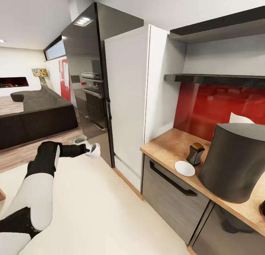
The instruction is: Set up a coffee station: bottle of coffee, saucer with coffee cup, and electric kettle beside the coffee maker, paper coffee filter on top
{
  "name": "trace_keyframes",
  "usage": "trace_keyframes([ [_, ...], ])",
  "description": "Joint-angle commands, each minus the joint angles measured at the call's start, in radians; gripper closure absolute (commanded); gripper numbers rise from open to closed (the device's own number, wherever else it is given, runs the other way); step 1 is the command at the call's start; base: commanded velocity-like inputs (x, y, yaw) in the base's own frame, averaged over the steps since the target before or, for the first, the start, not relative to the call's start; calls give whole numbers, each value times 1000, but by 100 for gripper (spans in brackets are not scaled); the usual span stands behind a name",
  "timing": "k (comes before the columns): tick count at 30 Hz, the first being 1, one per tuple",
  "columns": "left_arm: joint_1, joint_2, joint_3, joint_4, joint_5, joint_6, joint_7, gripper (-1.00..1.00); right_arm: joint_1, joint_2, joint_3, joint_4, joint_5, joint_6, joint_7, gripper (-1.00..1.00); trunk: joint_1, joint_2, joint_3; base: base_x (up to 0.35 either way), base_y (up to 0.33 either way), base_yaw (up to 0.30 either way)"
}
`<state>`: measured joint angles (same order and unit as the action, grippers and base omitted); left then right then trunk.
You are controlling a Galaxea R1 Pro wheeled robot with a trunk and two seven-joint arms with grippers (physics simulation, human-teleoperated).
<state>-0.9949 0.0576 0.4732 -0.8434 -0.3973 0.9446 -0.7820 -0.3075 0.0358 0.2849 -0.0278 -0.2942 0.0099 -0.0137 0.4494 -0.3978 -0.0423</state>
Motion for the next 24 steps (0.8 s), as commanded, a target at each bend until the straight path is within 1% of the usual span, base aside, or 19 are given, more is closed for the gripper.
trace_keyframes([
  [1,7,2,-1,11,-11,10,-11,100,-1,-2,7,0,-11,2,-3,-100,1,-2,-2,0,0,-212],
  [4,6,6,-1,56,-14,10,-11,100,-1,-3,8,0,-11,2,-3,-100,1,-2,-2,0,0,-246],
  [10,6,5,-2,68,-17,11,-11,100,-1,-2,8,0,-11,2,-3,-100,1,-2,-2,0,0,-263],
  [12,6,6,-16,70,-18,11,-9,100,-1,-3,9,1,-11,2,-3,-100,1,-2,-2,0,0,-266],
  [15,4,7,-56,71,-21,15,-8,100,-1,-4,10,3,-8,2,-3,-100,1,-2,-2,0,0,-266],
  [17,4,8,-74,72,-23,26,-8,100,4,-5,11,4,-7,2,-2,-100,1,-2,-2,0,0,-266],
  [24,-2,7,-85,72,-24,41,-7,100,35,-22,11,5,-6,2,0,-100,1,-2,-2,0,0,-267],
])
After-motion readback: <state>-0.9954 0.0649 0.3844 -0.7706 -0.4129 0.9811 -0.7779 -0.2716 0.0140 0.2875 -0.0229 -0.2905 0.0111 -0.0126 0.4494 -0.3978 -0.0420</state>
